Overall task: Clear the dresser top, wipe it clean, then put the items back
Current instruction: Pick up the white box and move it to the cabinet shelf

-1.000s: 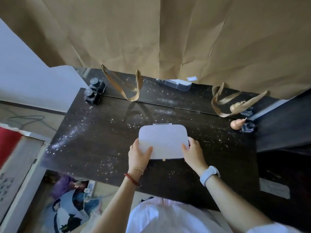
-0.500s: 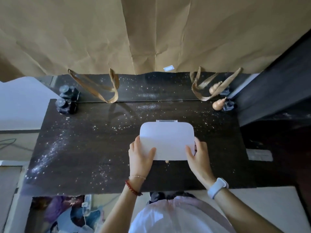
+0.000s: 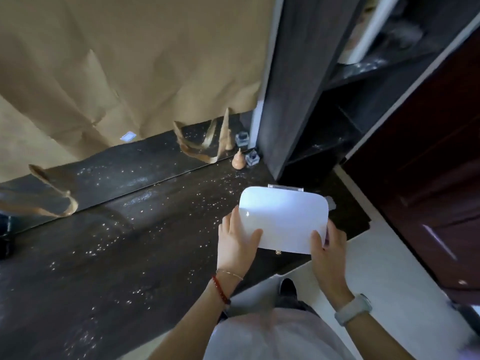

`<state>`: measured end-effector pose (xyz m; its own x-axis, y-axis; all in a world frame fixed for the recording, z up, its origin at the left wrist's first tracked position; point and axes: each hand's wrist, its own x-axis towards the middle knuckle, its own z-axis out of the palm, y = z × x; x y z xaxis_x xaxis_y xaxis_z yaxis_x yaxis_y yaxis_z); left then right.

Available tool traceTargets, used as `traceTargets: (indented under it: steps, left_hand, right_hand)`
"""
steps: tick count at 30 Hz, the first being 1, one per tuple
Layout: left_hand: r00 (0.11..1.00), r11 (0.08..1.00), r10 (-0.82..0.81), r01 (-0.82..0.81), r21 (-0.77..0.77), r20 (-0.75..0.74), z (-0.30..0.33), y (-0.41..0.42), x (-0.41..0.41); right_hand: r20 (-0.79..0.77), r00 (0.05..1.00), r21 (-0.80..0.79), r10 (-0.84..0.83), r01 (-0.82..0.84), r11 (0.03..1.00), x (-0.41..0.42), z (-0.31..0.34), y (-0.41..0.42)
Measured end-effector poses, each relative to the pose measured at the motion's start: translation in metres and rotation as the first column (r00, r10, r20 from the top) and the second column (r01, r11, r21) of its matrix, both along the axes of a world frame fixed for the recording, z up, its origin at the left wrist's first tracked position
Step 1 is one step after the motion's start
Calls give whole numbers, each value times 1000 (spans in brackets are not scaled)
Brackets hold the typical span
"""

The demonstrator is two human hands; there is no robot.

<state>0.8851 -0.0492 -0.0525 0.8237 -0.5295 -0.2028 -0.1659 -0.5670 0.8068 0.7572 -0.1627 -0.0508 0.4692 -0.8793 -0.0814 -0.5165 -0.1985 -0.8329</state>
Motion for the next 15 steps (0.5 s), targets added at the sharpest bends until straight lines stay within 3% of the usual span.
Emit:
traceTargets:
  steps: [6, 9, 15]
  left_hand:
    - [994, 995, -80, 84, -47, 72, 6, -100, -41]
    - [996, 998, -35, 39, -50, 82, 10, -154, -54]
    - [987, 988, 137, -130, -88, 78, 25, -228, -44]
  right_hand:
    - [117, 991, -9, -68, 70, 998, -36, 6, -100]
    - [119, 989, 3, -84, 84, 996, -42, 12, -157]
    - [83, 995, -33, 50, -47, 998, -10, 26, -245]
